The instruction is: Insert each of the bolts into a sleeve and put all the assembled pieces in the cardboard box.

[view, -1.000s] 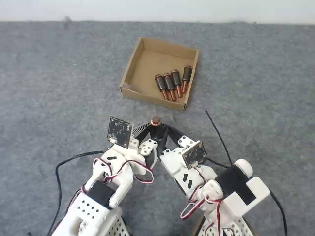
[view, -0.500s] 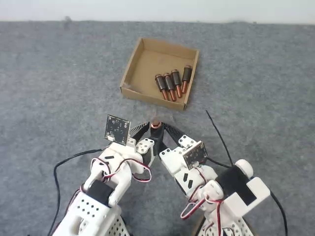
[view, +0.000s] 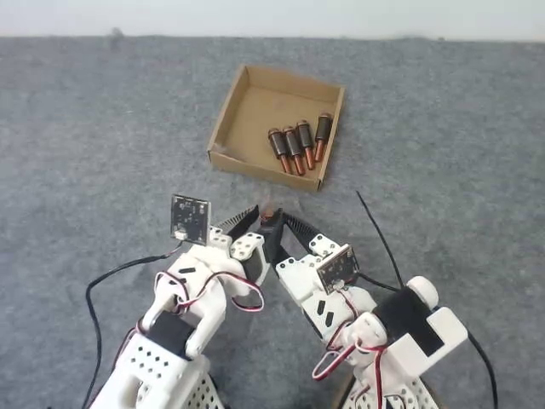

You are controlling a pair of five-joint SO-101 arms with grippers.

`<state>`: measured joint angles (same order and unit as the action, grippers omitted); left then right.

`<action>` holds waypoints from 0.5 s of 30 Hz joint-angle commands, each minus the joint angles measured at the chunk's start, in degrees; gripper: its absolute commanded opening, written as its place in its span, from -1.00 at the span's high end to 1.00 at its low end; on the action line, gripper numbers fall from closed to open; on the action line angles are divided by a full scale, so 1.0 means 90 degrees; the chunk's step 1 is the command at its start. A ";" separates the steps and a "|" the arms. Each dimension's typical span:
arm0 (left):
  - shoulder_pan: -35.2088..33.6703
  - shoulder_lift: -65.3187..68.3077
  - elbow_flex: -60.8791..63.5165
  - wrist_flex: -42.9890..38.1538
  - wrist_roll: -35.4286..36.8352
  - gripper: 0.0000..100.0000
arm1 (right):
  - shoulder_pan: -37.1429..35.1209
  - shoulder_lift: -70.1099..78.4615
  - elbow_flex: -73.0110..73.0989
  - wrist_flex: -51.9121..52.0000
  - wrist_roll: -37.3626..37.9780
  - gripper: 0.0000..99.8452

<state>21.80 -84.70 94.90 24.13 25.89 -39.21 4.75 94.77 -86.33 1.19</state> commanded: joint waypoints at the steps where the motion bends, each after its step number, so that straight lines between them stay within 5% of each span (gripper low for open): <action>1: -0.0059 -0.0830 -0.0327 0.0205 0.0088 0.73 | 0.0132 -0.0044 0.0098 -0.0161 0.0088 0.99; 8: -0.0088 -0.2208 -0.0513 0.1514 0.0059 0.73 | 0.0132 -0.0044 0.0098 -0.0171 0.0088 0.99; 15: -0.1475 -0.2217 -0.0513 0.1358 0.0078 0.76 | 0.0142 -0.0054 0.0107 -0.0200 0.0088 0.99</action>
<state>13.45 -103.16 93.32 37.14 25.89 -39.21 4.75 94.77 -86.33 1.19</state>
